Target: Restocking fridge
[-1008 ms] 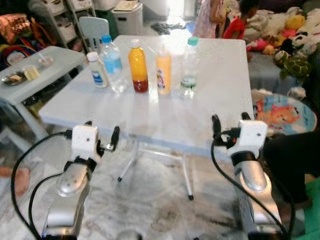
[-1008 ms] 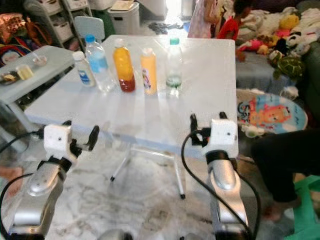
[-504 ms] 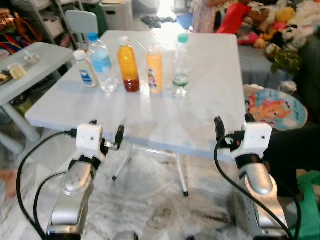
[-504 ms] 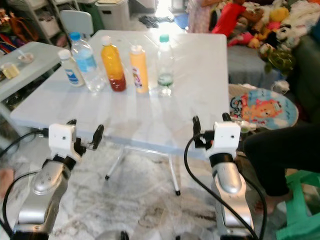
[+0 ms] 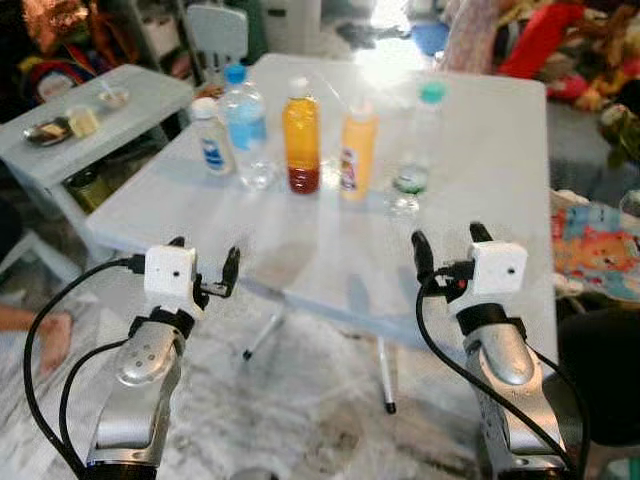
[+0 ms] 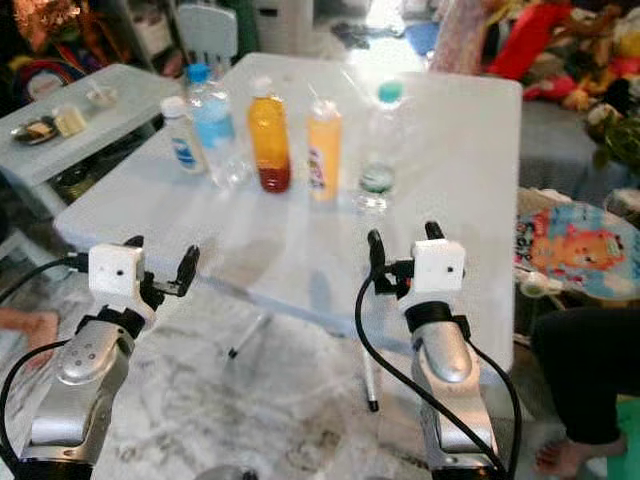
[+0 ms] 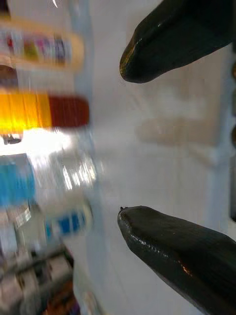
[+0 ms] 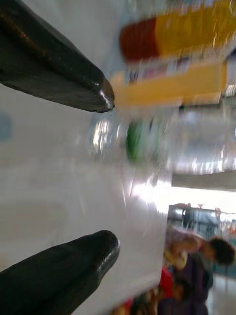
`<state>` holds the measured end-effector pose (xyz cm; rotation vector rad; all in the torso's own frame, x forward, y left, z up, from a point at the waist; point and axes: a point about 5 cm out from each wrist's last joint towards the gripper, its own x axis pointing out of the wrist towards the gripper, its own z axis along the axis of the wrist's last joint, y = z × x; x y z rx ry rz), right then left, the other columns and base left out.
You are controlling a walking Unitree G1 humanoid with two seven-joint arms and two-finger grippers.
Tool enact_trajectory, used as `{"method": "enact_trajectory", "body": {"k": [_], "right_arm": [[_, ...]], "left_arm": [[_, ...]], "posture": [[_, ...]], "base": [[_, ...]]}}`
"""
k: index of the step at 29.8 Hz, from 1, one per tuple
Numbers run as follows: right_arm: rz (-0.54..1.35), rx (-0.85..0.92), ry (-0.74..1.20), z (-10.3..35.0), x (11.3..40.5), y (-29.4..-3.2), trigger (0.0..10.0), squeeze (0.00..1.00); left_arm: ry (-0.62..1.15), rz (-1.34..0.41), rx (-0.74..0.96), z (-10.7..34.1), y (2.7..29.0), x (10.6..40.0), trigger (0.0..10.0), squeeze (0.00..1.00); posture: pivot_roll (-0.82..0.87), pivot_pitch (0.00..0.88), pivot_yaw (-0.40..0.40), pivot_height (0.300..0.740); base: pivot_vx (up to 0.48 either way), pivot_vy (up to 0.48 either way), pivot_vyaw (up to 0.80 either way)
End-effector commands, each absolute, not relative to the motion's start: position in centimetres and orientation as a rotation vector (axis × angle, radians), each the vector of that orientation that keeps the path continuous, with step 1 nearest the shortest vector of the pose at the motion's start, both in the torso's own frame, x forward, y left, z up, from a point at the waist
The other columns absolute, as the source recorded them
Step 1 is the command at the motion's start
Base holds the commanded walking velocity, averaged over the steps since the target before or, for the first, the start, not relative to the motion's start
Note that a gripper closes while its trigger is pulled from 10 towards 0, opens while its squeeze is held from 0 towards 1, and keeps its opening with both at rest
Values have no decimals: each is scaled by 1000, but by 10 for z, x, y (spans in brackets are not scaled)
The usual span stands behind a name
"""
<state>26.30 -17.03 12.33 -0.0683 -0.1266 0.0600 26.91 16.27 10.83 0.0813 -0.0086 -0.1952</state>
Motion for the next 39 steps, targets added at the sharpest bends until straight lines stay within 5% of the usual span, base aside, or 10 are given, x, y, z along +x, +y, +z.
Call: {"method": "enact_trajectory", "body": {"k": [1, 29, 39], "right_arm": [[69, -61, -155, 131, 264, -166, 10000, 0], [99, -70, -156, 132, 271, -158, 10000, 0], [120, -97, -172, 135, 273, -154, 10000, 0]], "left_arm": [[-9, -181, 97, 109, 171, 270, 10000, 0], [-8, -193, 96, 108, 167, 270, 10000, 0], [-15, -186, 109, 112, 172, 273, 10000, 0]], "posture": [[-24, 27, 57, 740], [-14, 32, 42, 740], [-13, 52, 38, 740]], "base": [[240, 0, 0], [267, 0, 0], [0, 0, 0]]}}
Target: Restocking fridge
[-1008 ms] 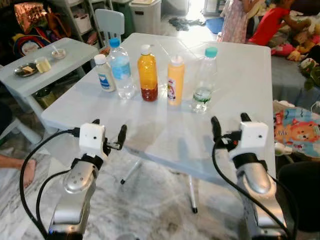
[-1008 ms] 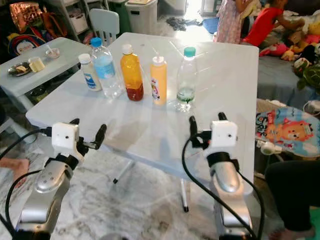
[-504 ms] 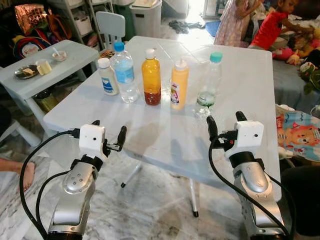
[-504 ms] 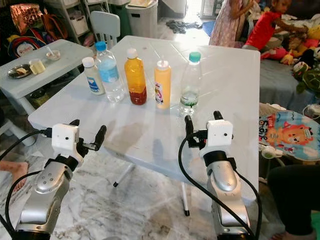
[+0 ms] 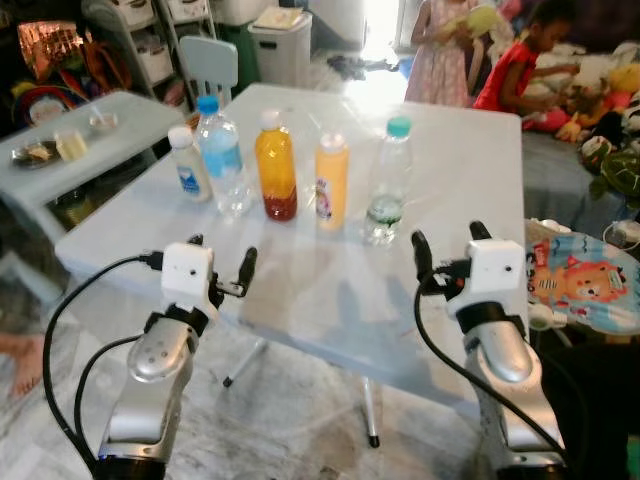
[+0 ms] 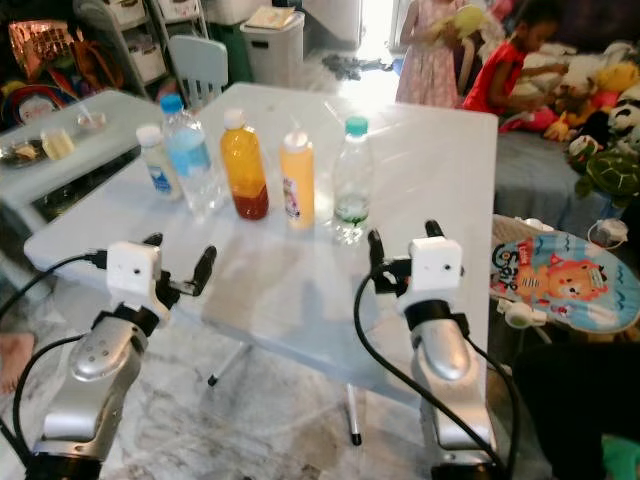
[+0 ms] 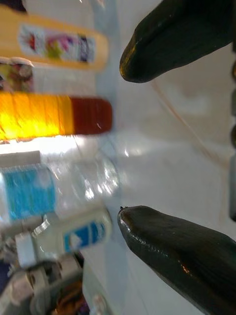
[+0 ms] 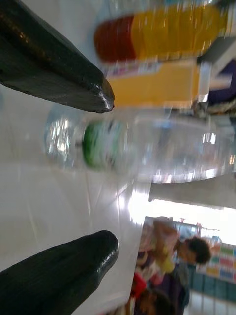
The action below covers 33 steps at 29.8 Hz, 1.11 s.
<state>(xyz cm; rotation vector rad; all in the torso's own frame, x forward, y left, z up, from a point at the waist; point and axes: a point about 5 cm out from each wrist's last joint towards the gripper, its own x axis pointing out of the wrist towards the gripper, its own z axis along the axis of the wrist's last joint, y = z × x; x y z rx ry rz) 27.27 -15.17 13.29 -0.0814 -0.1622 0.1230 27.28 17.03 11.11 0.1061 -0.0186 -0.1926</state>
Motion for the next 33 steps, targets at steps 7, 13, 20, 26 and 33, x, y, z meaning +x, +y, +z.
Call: {"method": "enact_trajectory", "body": {"k": [7, 13, 20, 26, 33], "right_arm": [[111, -105, -198, 145, 283, -161, 10000, 0], [142, -127, -244, 163, 301, -164, 10000, 0], [185, -161, -290, 186, 323, -168, 10000, 0], [202, -177, -312, 193, 331, -168, 10000, 0], [232, -184, -373, 213, 342, -166, 10000, 0]], "left_arm": [[3, -182, 114, 107, 172, 266, 10000, 0], [15, -189, 127, 107, 174, 263, 10000, 0], [20, -195, 161, 115, 183, 257, 10000, 0], [28, -194, 184, 116, 190, 253, 10000, 0], [32, -194, 216, 121, 199, 252, 10000, 0]], "posture": [[-4, 62, 46, 740], [9, 81, 61, 740], [66, 112, 86, 740], [90, 121, 99, 740], [110, 120, 119, 740]], "base": [[0, 0, 0], [0, 0, 0], [0, 0, 0], [0, 0, 0], [0, 0, 0]]}}
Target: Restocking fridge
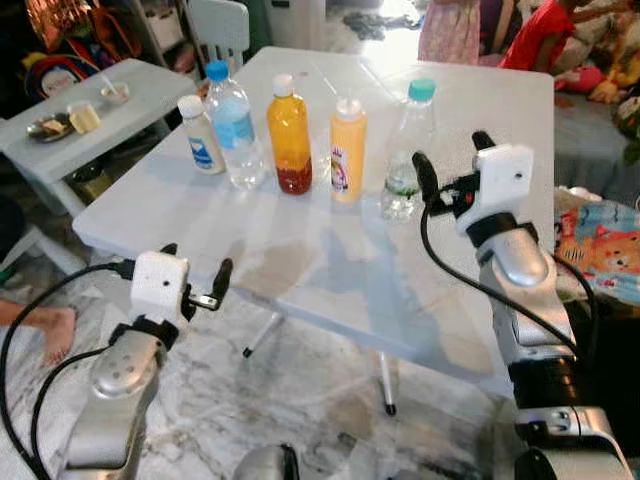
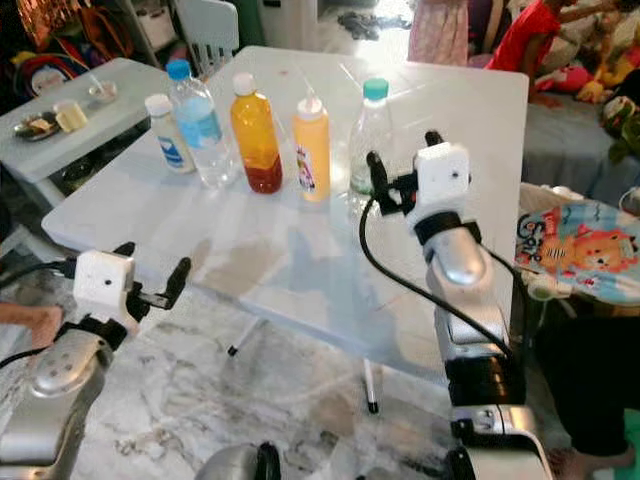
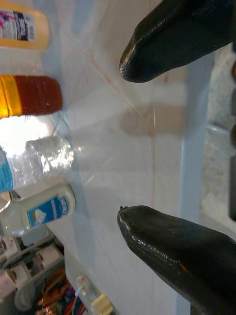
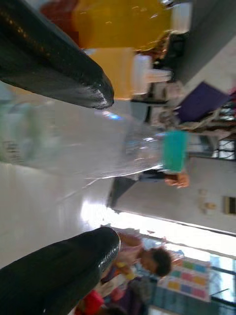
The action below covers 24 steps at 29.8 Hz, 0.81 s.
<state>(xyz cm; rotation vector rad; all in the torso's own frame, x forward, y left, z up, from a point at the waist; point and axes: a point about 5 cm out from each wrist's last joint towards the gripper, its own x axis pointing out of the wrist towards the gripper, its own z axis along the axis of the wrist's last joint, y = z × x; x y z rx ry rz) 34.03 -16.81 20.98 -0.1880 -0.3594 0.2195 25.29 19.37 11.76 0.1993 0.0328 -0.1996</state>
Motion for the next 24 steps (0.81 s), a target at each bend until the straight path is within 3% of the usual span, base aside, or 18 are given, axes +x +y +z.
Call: {"method": "enact_trajectory", "body": {"k": [1, 22, 23, 24], "right_arm": [[243, -164, -390, 221, 345, -164, 10000, 0], [331, -196, -360, 278, 391, -155, 10000, 0], [347, -197, -355, 279, 393, -151, 7176, 0], [357, -200, -339, 278, 394, -149, 392, 0]], "left_arm": [[32, -197, 223, 122, 199, 253, 10000, 0], [56, -228, 235, 122, 194, 247, 10000, 0], [58, -227, 235, 122, 193, 247, 10000, 0], [59, -226, 235, 122, 193, 248, 10000, 0]], "posture": [[113, 119, 124, 740], [134, 137, 123, 740], [134, 136, 121, 740], [131, 136, 117, 740]], "base": [[0, 0, 0], [0, 0, 0], [0, 0, 0], [0, 0, 0]]}}
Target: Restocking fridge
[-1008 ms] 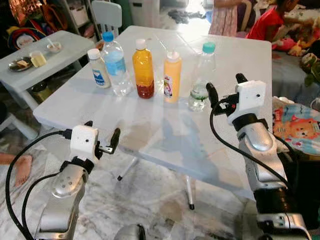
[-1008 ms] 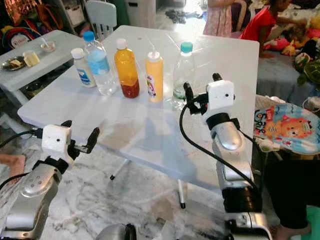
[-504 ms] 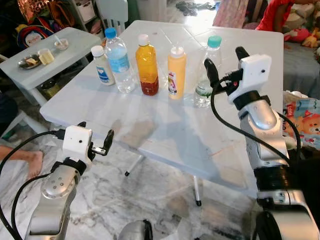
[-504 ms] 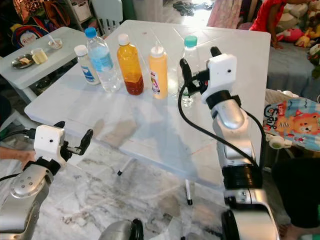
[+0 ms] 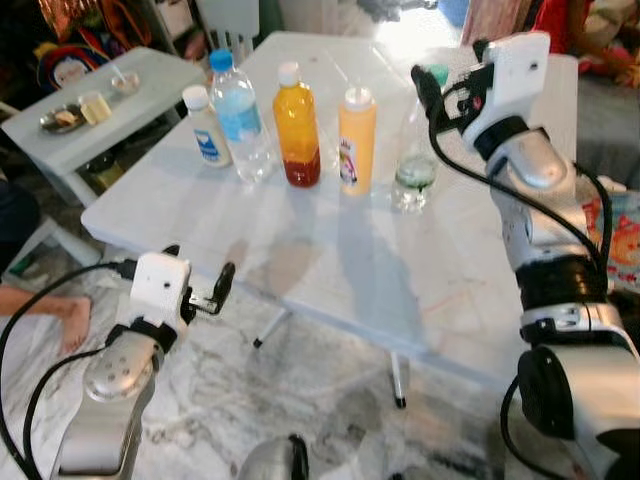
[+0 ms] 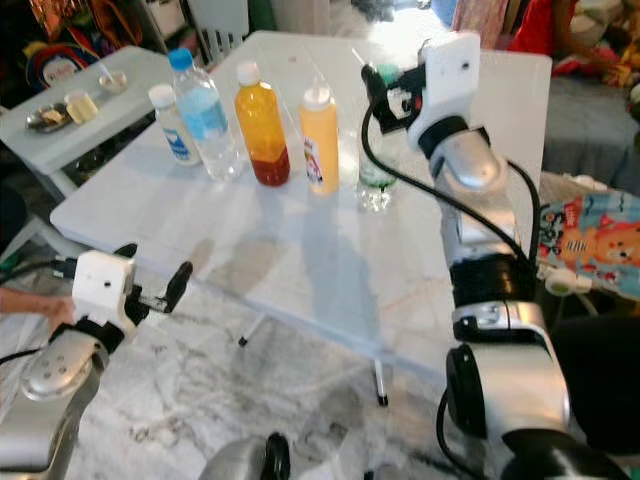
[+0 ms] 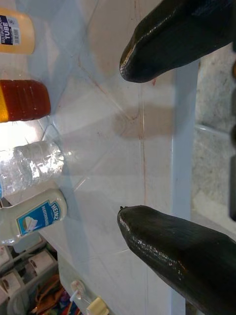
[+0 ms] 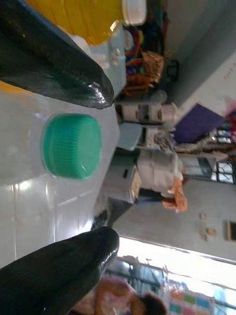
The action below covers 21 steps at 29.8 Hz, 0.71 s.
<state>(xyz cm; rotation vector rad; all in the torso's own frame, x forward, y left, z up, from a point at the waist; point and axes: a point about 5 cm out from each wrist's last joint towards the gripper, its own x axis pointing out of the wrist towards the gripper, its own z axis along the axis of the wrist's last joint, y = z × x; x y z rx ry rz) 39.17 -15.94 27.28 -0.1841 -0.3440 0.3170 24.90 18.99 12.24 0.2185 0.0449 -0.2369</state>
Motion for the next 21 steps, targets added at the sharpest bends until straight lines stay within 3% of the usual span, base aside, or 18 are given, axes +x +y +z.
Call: {"method": "enact_trajectory", "body": {"k": [1, 2, 21], "right_arm": [[363, -201, -327, 278, 395, -148, 392, 0], [369, -203, -317, 277, 397, -147, 0, 0], [427, -234, -195, 269, 408, -149, 0, 0]], "left_arm": [[59, -226, 234, 122, 193, 248, 10000, 0], [60, -226, 234, 122, 193, 248, 10000, 0], [50, -226, 207, 118, 181, 256, 10000, 0]], "posture": [[131, 136, 117, 740], [129, 135, 116, 740], [89, 95, 85, 740]], "base": [[0, 0, 0], [0, 0, 0], [0, 0, 0]]}}
